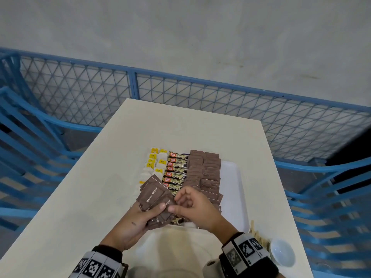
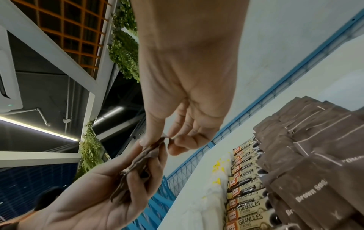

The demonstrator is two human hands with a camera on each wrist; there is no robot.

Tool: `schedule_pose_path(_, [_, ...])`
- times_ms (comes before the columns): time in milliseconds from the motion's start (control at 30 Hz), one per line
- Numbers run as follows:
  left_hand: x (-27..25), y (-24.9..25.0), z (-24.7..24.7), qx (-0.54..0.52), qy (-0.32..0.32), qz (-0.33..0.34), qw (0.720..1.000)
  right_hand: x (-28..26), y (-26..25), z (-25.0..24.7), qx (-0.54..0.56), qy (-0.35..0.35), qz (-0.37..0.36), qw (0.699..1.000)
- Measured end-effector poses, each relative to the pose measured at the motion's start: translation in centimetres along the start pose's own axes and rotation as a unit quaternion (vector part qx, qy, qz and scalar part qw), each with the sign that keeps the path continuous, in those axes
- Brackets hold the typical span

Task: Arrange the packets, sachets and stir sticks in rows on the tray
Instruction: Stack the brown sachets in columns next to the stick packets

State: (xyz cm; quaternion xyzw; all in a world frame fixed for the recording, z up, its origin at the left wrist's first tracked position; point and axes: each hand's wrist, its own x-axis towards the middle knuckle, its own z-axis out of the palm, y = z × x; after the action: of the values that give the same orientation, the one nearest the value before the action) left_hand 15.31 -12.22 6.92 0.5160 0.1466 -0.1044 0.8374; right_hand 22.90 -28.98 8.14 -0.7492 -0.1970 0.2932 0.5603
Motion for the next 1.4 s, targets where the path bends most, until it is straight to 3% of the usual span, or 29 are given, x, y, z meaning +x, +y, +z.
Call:
schedule_pose_path(367, [0.3, 0.1, 0.1, -0.043, 0.038, -0.009, 0.998, -0.5, 0.9, -1.2, 0.128, 0.010, 0.062, 0.990])
schedule_pose_path(533, [0.5, -0.1, -0.6, -0.027, 0.070, -0.013, 0.997, -0.7, 3.2, -3.4, 0.190, 0.120, 0.115, 0.968])
schedule_pose_path(700, [0.6, -0.4, -0.8, -0.005, 0.066, -0.017, 0.998, -1.0, 7.2, -4.1, -0.108, 0.133, 0.147, 0.974])
schedule_pose_path(833, [0.7, -0.3, -0.9, 0.008, 0.065, -0.015, 0.998, -1.3, 8.0, -3.3, -0.219, 0.113, 0.130, 0.960])
schedule_pose_path(1000, [0.8, -0.5, -0.9, 0.013, 0.064, -0.017, 0.998, -0.9, 8.6, -2.7, -0.300, 0.091, 0.108, 0.943])
schedule_pose_path(1267, [0.9, -0.6, -0.7, 0.022, 0.063, -0.021, 0.998, -0.7, 9.3, -2.4, -0.266, 0.086, 0.082, 0.957])
schedule_pose_path(1400, [1.0, -0.6, -0.8, 0.022, 0.073, -0.022, 0.997, -0.6, 9.6, -2.7, -0.313, 0.086, 0.049, 0.944])
